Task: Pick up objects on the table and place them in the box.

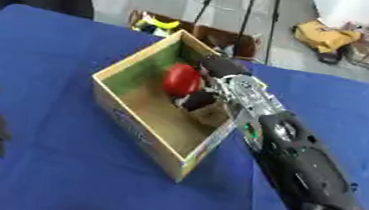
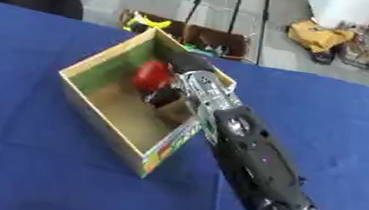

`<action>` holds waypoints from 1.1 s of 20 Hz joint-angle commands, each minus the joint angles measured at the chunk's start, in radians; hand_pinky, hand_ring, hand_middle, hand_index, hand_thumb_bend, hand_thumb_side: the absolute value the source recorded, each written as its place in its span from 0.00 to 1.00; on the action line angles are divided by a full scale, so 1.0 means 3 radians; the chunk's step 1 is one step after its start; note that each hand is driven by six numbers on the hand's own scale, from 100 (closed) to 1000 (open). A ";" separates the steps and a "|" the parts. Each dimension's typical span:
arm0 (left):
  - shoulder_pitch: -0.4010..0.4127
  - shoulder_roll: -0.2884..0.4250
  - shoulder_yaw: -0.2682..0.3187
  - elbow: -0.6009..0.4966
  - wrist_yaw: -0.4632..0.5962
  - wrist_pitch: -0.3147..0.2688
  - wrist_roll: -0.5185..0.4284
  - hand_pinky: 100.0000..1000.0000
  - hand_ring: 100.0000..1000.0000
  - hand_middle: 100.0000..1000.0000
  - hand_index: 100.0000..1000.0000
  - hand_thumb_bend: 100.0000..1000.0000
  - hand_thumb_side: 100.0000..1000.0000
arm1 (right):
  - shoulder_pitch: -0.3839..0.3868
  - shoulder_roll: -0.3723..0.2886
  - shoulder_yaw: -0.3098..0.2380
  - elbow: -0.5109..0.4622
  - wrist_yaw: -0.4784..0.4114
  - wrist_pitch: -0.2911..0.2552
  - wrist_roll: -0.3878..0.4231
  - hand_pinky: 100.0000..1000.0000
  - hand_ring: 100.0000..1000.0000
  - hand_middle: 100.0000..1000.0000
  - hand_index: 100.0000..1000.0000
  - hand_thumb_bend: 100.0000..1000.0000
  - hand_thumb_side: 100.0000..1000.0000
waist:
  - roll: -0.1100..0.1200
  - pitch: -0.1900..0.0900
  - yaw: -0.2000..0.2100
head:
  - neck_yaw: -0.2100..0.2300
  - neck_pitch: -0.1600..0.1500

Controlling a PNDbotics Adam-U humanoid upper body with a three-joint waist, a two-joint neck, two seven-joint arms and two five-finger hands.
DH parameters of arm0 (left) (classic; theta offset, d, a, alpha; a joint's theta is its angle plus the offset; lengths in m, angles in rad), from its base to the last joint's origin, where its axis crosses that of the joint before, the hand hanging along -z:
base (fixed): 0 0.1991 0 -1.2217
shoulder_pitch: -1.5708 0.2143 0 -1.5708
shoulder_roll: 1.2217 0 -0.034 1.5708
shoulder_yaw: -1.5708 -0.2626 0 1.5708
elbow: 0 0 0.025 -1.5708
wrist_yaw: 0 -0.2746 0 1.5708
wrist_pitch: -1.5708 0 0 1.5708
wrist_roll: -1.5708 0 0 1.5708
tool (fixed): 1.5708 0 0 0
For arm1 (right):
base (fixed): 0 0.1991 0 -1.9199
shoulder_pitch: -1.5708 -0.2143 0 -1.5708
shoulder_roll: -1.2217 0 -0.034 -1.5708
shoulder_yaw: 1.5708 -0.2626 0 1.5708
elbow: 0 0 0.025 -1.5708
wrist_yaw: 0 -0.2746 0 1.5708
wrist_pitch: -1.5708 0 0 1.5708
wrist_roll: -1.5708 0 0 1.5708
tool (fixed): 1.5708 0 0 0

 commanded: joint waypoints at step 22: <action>-0.0027 0.0008 -0.0020 -0.0066 0.0015 0.0003 -0.0023 0.19 0.35 0.37 0.71 0.00 1.00 | -0.0093 0.0021 -0.0014 -0.0220 0.0268 -0.0139 0.0642 0.75 0.94 0.97 0.93 0.78 0.93 | 0.0043 -0.0088 -0.0009 | -0.0005 -0.0018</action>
